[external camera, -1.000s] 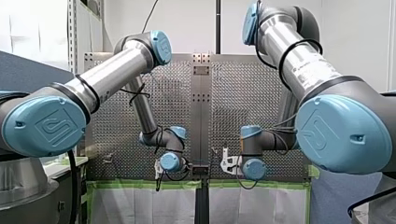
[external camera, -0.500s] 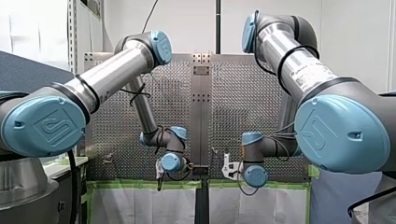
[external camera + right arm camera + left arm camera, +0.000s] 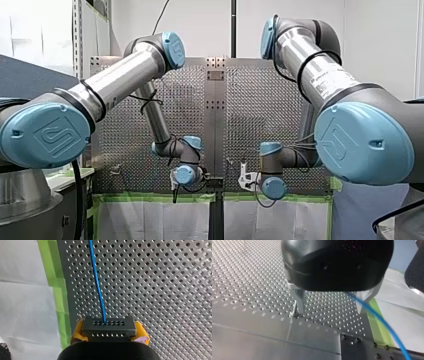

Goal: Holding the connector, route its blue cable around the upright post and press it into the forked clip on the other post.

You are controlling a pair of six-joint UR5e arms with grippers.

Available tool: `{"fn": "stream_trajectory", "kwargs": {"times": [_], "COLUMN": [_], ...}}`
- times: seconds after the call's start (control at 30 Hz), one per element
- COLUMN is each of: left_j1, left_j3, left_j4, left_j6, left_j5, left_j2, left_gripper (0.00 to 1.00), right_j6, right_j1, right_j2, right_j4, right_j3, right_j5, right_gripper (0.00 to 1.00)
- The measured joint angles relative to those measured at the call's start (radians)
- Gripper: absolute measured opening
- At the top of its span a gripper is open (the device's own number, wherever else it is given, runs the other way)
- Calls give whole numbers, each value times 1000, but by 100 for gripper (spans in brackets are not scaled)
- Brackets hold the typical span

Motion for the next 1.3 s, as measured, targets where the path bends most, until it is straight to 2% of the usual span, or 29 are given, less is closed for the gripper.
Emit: {"fn": "stream_trajectory", "kwargs": {"times": [0.2,0.37,0.5,0.73,1.0,1.17,1.3], "left_j1": [-16,-25,-32,-43,-57,-68,-79], "left_j3": [0,0,0,0,0,0,1], "left_j4": [0,-1,-10,-50,-95,-103,-94], "left_j6": [15,31,61,125,194,208,212], "left_j5": [-35,-72,-108,-172,-244,-258,-249], "left_j2": [0,0,0,0,0,0,0], "left_gripper": [100,100,100,100,100,100,100], "right_j6": [-20,-41,-56,-60,-61,-61,-62], "right_j1": [-8,-26,-38,-56,-70,-68,-66], "right_j2": [29,33,33,33,33,32,32], "right_j4": [46,89,103,107,134,138,138], "right_j3": [-42,-67,-71,-76,-98,-100,-101], "right_j5": [-48,-99,-135,-193,-262,-311,-343], "right_gripper": [0,0,0,0,0,0,0]}}
